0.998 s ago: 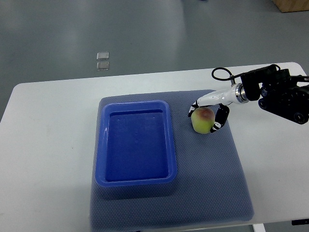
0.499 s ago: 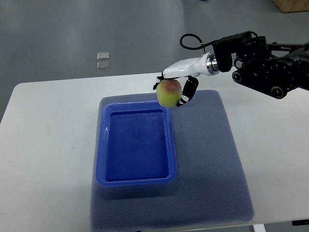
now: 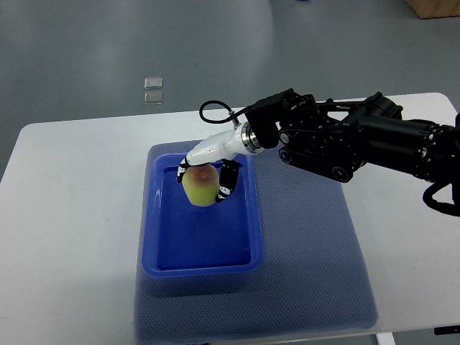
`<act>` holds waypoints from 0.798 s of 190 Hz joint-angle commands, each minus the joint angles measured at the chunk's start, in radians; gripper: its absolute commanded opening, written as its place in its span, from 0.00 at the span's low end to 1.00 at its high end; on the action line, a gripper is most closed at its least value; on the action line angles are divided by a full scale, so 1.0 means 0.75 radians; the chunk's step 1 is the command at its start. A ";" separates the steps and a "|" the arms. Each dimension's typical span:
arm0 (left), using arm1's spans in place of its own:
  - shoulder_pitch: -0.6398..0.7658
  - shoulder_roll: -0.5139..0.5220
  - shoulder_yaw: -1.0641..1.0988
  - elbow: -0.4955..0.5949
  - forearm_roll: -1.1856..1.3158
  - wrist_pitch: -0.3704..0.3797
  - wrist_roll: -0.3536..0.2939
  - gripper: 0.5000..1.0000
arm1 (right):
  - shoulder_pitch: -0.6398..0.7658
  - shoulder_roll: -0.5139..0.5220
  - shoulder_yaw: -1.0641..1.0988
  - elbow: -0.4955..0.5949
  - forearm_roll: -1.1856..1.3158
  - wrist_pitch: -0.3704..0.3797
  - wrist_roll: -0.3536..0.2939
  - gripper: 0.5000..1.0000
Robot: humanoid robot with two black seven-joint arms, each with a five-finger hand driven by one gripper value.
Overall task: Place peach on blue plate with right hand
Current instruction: 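Lift the peach and carry it over the blue tray, lowering it, then open the right hand fingers to release the peach in the tray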
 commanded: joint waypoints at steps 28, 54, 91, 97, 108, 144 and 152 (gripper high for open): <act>0.000 0.000 0.000 -0.001 0.000 -0.002 -0.001 1.00 | -0.043 0.001 -0.003 -0.038 -0.001 0.006 -0.001 0.74; 0.000 0.000 0.000 -0.001 0.000 -0.002 -0.001 1.00 | -0.041 0.001 -0.003 -0.038 0.001 0.024 -0.001 0.86; 0.000 0.000 0.000 0.002 0.000 -0.002 -0.001 1.00 | -0.028 0.001 -0.001 -0.038 0.005 0.020 -0.001 0.86; 0.000 0.000 0.000 0.002 0.000 0.000 -0.001 1.00 | -0.028 0.001 0.003 -0.038 0.005 0.016 -0.001 0.86; 0.000 0.000 0.000 0.002 0.000 0.000 -0.001 1.00 | -0.026 0.001 0.015 -0.040 0.005 0.010 -0.001 0.86; 0.000 0.000 0.002 0.002 0.000 0.000 -0.001 1.00 | 0.029 0.001 0.032 -0.053 0.270 0.002 -0.009 0.86; 0.000 0.000 0.002 0.002 0.000 0.000 -0.001 1.00 | 0.029 0.001 0.032 -0.053 0.271 0.002 -0.009 0.86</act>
